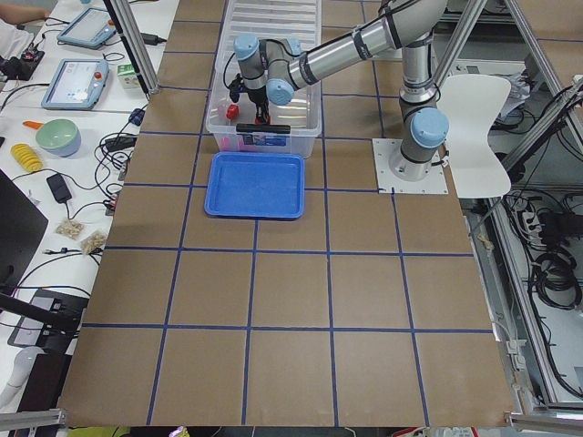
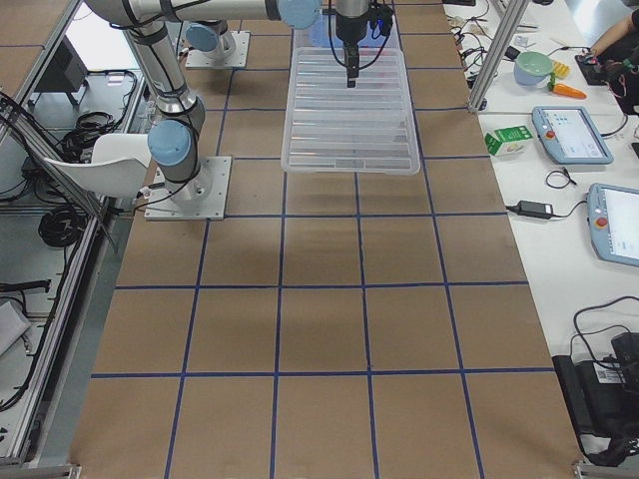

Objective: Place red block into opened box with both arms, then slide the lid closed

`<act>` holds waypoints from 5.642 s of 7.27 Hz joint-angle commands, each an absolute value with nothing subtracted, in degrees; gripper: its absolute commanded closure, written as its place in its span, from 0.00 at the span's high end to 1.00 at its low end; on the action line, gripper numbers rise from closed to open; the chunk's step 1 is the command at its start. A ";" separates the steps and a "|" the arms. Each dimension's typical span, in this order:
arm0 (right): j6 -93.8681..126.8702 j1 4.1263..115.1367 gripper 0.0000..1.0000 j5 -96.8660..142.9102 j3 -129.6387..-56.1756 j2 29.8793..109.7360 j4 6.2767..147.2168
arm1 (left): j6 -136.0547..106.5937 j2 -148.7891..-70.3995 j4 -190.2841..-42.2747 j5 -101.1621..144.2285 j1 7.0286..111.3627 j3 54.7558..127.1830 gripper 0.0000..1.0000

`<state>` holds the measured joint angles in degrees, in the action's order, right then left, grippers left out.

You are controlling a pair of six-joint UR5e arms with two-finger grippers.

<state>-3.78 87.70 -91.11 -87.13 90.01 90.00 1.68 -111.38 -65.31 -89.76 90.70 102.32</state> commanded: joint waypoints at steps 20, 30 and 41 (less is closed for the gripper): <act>-40.08 56.08 1.00 -90.61 -103.58 87.37 106.82 | 2.10 -88.78 -91.93 -89.91 91.41 91.75 1.00; -24.64 68.27 1.00 -90.00 -106.44 86.48 108.98 | 2.20 -86.48 -97.38 -90.88 88.07 92.20 1.00; -10.37 84.11 1.00 -90.09 -106.08 85.35 112.15 | 2.20 -86.22 -97.47 -90.97 88.07 92.20 1.00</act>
<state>-10.59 83.51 -90.06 -106.05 85.71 111.56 2.22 -86.24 -97.47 -90.96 88.07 92.20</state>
